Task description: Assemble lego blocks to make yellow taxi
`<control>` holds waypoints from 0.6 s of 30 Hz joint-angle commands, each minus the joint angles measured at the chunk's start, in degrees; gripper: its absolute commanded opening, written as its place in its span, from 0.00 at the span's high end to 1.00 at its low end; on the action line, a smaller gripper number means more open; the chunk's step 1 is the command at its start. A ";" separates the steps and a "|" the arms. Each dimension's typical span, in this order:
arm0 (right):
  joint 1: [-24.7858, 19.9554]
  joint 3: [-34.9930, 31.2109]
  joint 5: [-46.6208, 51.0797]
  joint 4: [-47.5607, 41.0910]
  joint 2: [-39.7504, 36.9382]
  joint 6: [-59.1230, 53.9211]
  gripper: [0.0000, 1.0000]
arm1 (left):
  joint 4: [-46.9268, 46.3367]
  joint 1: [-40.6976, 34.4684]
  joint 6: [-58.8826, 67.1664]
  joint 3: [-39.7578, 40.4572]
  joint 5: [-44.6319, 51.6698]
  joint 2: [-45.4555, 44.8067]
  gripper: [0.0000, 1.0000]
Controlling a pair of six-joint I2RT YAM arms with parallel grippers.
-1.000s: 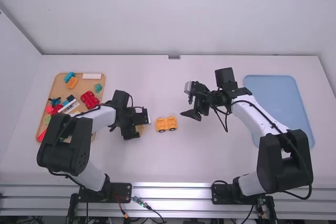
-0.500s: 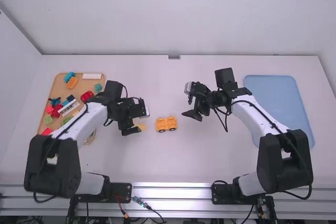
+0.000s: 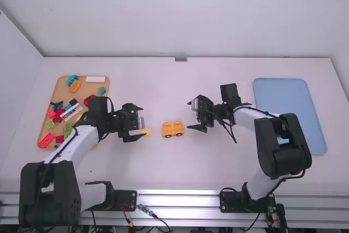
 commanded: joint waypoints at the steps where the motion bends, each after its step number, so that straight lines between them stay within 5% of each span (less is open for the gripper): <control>1: 0.26 -0.72 -2.12 2.29 -0.11 -0.71 0.01 | 1.60 -0.17 -1.44 -2.80 4.46 0.16 0.01; 9: 3.82 -1.05 -1.64 4.43 -0.07 -0.89 0.01 | 9.27 -0.04 -1.62 -9.73 12.72 1.10 0.01; 18: 5.99 -1.11 3.82 5.41 0.00 1.63 0.01 | 24.90 0.00 -10.69 -10.16 9.60 15.28 0.01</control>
